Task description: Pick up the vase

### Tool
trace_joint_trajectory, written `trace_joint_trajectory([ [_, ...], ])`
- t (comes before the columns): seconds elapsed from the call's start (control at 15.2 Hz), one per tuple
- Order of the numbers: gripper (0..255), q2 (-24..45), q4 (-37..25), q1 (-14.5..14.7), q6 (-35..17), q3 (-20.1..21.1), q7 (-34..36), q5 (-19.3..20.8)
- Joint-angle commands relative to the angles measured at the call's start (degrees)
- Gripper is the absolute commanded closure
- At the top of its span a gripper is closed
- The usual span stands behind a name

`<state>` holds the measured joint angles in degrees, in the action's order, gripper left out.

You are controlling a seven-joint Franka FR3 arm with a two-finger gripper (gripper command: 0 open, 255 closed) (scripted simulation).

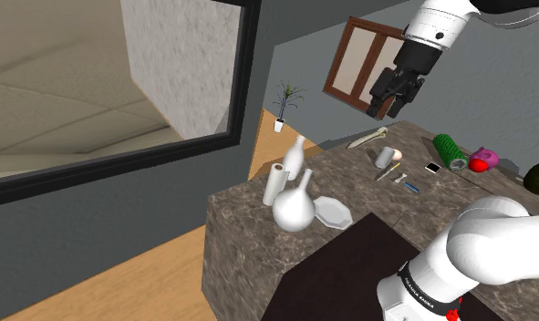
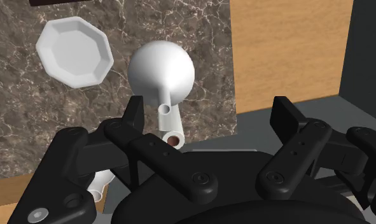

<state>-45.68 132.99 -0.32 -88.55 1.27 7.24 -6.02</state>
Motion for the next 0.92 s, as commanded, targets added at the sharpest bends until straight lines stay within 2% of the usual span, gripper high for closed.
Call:
trace_joint_trajectory([
  [0.0,0,0.0,0.0,0.0,0.0,0.0,0.0,0.0],
  [0.4,0,5.2,7.1,0.1,-11.6,-0.2,-3.3,1.3],
  [0.86,0,15.1,11.9,0.0,-25.8,-0.6,-6.7,2.7],
])
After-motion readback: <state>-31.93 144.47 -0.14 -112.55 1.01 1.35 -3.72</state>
